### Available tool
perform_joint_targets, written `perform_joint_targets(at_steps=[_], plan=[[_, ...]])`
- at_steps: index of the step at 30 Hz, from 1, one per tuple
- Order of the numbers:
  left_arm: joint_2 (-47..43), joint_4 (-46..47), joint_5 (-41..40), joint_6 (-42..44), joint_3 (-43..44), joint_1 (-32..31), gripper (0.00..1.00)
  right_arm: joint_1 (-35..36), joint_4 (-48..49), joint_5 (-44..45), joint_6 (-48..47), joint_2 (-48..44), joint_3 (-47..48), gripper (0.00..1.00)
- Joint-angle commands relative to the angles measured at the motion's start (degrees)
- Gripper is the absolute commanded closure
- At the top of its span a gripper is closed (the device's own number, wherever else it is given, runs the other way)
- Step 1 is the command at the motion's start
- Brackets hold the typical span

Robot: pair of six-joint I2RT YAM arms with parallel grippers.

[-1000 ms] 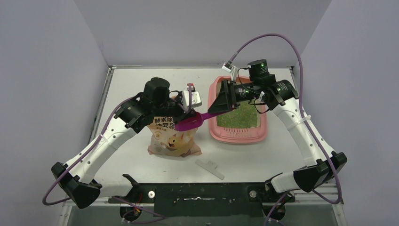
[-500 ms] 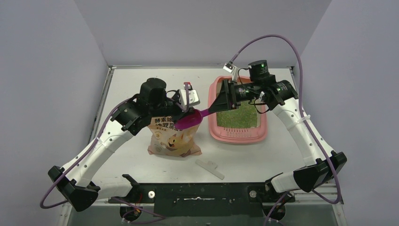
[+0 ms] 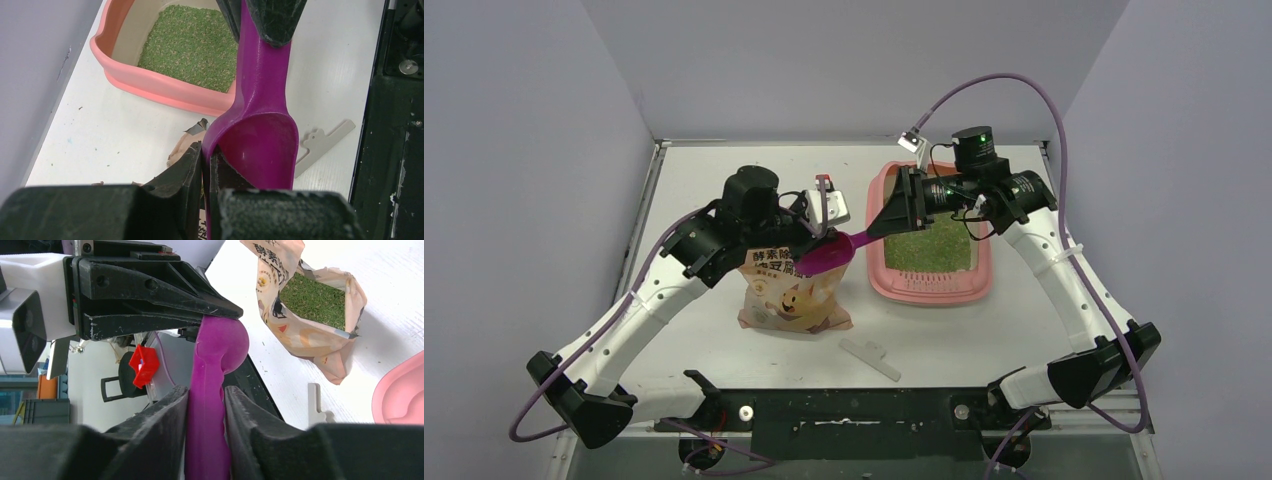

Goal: Fill the litter box with clean litter
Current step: 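Pick up the spatula from the center of the board, then scoop the cat litter from the cat litter bag.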

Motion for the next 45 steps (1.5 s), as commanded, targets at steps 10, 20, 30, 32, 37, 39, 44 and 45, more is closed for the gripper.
perform_joint_targets(at_steps=[10, 20, 30, 32, 37, 39, 44, 45], plan=[[-0.75, 5.94, -2.78, -1.11, -0.16, -0.80, 0.64, -0.58, 0.80, 2.47, -0.21, -1.32, 1.46, 1.00], [-5.08, 0.57, 3.14, -5.66, 1.09, 15.28, 0.37, -8.47, -10.68, 17.13, -3.34, -0.14, 8.50, 1.00], [-0.56, -10.85, 11.01, -1.07, 3.31, 25.19, 0.29, -8.18, -12.36, 22.59, -3.43, 1.64, 11.88, 1.00], [1.44, -12.52, 10.62, -0.24, 3.86, 25.50, 0.29, -8.06, -12.67, 22.39, -3.78, 2.02, 12.17, 1.00], [3.59, -12.69, 11.27, 2.02, 3.53, 27.31, 0.27, -6.77, -13.57, 22.44, -4.65, 2.89, 12.76, 1.00], [4.68, -13.13, 11.45, 2.43, 4.11, 28.02, 0.26, -5.87, -13.62, 22.82, -4.78, 3.16, 12.91, 1.00], [8.67, -17.79, 15.96, 5.52, 6.76, 29.90, 0.26, -3.38, -13.51, 23.61, -5.06, 4.05, 13.17, 1.00], [9.74, -19.78, 17.53, 6.69, 7.56, 30.02, 0.26, -3.02, -13.37, 23.48, -5.14, 4.29, 13.26, 1.00]])
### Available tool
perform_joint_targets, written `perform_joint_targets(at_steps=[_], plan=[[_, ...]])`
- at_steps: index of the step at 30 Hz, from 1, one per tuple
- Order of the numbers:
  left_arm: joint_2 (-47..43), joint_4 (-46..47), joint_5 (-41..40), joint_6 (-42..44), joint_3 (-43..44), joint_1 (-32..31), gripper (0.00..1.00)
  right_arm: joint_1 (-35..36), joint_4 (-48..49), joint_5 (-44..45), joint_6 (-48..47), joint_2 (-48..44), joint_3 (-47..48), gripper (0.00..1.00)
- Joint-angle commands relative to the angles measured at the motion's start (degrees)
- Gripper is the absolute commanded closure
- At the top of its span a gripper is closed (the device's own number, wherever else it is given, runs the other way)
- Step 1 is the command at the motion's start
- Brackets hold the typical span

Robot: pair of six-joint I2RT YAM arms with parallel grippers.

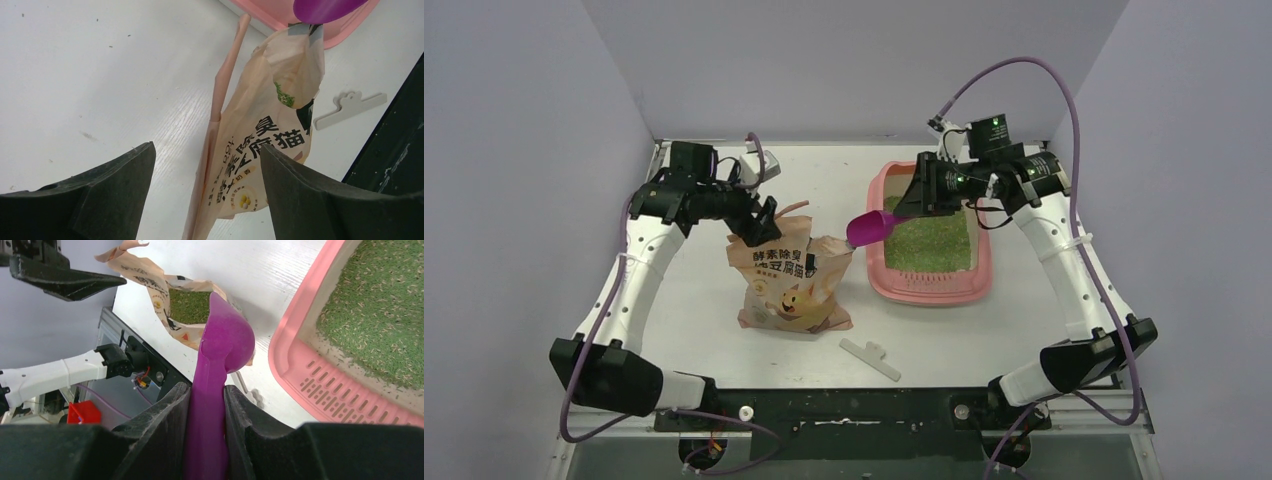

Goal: Fill the litter box with clean litter
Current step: 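Scoop the cat litter from the cat litter bag.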

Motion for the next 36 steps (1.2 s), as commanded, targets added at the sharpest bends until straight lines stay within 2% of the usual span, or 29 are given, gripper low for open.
perform_joint_targets(at_steps=[1, 5, 7, 10, 15, 20, 26, 32, 36], plan=[[3.67, -7.05, 8.57, 5.39, 5.77, 1.06, 0.26, 2.03, 1.61, 0.25, -0.88, 0.86, 3.12, 1.00], [6.56, -13.14, 13.49, 9.27, 6.76, 1.07, 0.29, 2.52, 2.09, -0.42, -0.89, 2.21, 3.56, 1.00], [6.67, -14.10, 14.06, 9.37, 6.58, 1.12, 0.36, 2.86, 1.82, -0.77, -1.10, 3.08, 4.29, 1.00], [5.77, -14.38, 14.78, 9.37, 6.06, 1.07, 0.50, 3.85, 1.57, -1.98, -1.63, 4.38, 5.44, 1.00], [3.38, -15.03, 14.31, 9.96, 4.84, 1.00, 0.79, 5.34, 1.19, -2.32, -1.72, 6.50, 6.56, 1.00], [0.89, -16.33, 14.22, 10.76, 3.56, 0.58, 0.98, 7.32, -1.08, -2.80, -2.87, 8.07, 7.90, 1.00], [-3.97, -14.21, 14.63, 10.52, -0.42, -0.33, 1.00, 10.15, -6.36, 0.69, -4.63, 10.66, 8.74, 1.00], [-8.33, -15.45, 13.66, 10.93, -3.58, -3.04, 1.00, 15.27, -6.30, 4.59, -3.39, 11.99, 9.38, 1.00], [-12.33, -10.73, 11.40, 8.38, -6.52, -4.43, 1.00, 19.17, -5.35, 10.40, -1.58, 13.28, 9.22, 1.00]])
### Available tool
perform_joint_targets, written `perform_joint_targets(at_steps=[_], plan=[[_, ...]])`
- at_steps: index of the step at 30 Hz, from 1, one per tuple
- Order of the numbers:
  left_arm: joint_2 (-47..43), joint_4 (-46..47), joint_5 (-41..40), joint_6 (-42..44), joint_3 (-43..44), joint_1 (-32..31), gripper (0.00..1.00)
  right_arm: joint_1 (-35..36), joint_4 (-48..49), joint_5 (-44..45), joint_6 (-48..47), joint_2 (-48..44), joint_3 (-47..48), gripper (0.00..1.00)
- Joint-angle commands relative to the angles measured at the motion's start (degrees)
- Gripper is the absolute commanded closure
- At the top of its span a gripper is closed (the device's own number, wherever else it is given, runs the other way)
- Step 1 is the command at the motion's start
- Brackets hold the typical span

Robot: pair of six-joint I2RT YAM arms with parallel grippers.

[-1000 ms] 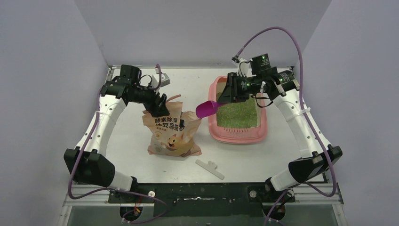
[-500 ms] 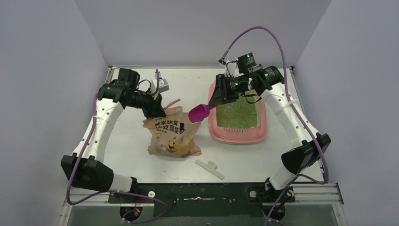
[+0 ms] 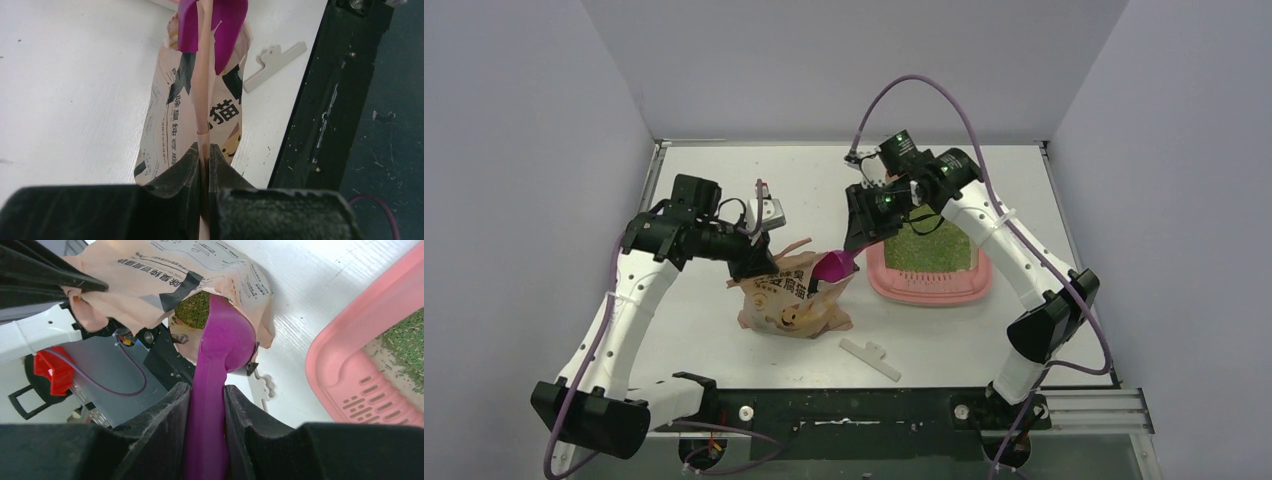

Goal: Fill the litter box with clean litter
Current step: 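Scoop the cat litter from the cat litter bag.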

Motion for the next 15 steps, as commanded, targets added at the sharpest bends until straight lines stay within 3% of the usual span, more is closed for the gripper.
perform_joint_targets(at_steps=[1, 9, 15], plan=[[-5.35, 4.18, 0.65, -2.19, -1.56, -1.21, 1.00, 4.02, 0.49, 8.06, 2.04, 0.43, 1.78, 1.00], [-9.17, 7.51, -3.34, -4.50, -4.46, -1.43, 1.00, 6.37, 7.72, 11.55, 7.20, 1.23, -6.43, 1.00], [-10.58, 9.88, -4.49, -5.66, -6.38, -1.31, 0.97, 7.25, 11.62, 6.66, 8.95, 2.94, -9.39, 1.00]])
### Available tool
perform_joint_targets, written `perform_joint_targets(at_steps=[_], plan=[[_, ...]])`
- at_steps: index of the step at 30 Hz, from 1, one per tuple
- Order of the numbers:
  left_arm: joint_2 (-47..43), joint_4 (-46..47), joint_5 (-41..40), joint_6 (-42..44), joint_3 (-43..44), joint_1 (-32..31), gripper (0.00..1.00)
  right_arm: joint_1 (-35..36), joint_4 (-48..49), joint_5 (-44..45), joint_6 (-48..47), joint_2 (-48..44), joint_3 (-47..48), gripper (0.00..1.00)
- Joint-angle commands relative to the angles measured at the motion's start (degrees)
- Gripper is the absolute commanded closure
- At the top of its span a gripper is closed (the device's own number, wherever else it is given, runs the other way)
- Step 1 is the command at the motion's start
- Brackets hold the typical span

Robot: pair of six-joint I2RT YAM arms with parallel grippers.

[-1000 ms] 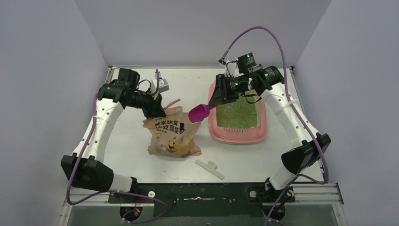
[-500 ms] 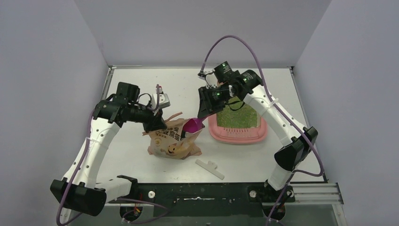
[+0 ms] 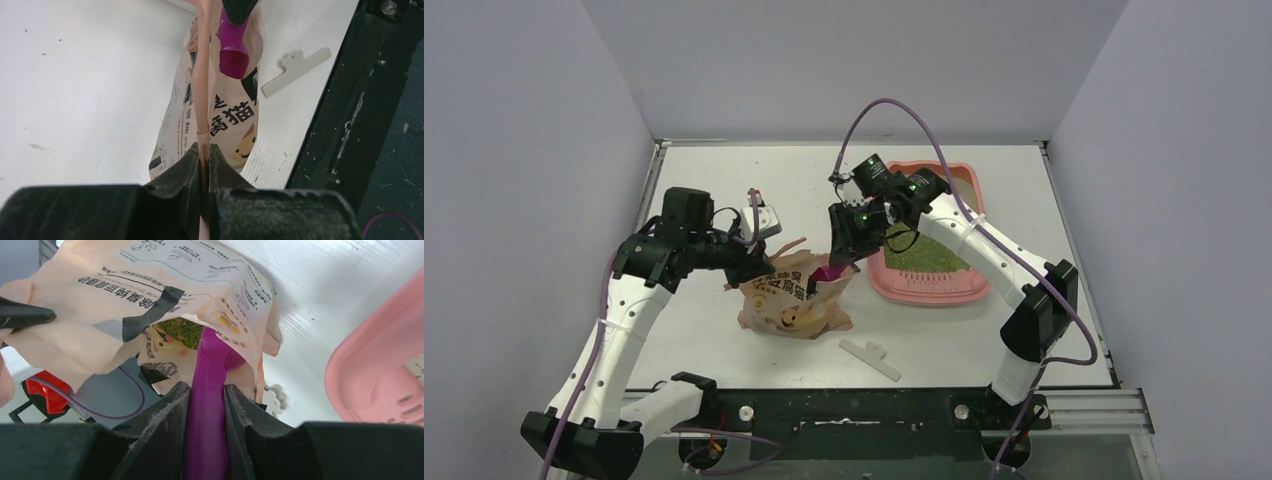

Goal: Fill the litter box with clean litter
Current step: 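Scoop the cat litter from the cat litter bag.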

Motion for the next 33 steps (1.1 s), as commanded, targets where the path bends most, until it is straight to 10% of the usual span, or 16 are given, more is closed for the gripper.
perform_joint_targets(at_steps=[1, 6, 13, 15, 20, 33], plan=[[-2.34, 3.83, -0.54, -2.14, -1.04, -0.16, 0.88, 0.50, 4.94, -1.12, 1.84, 0.58, -2.65, 1.00], [0.38, 2.66, -4.69, -1.69, -1.06, -0.08, 0.52, 0.37, 7.09, -6.06, 2.70, 0.69, -3.44, 1.00], [6.09, 2.43, -6.67, -0.43, -0.08, 0.42, 0.46, -0.13, 9.88, -9.84, 3.82, 0.80, -4.73, 1.00], [7.23, 2.16, -5.92, -0.43, 0.81, 0.58, 0.49, -0.61, 10.90, -11.27, 4.23, 0.85, -5.18, 1.00], [7.23, 0.77, -1.04, 0.25, 1.60, 1.04, 0.98, -2.50, 14.90, -15.46, 5.61, 0.32, -7.68, 1.00], [-1.11, 11.02, 2.96, -2.17, -7.17, 1.38, 1.00, -10.86, 41.29, -32.87, 19.88, -5.64, -22.62, 1.00]])
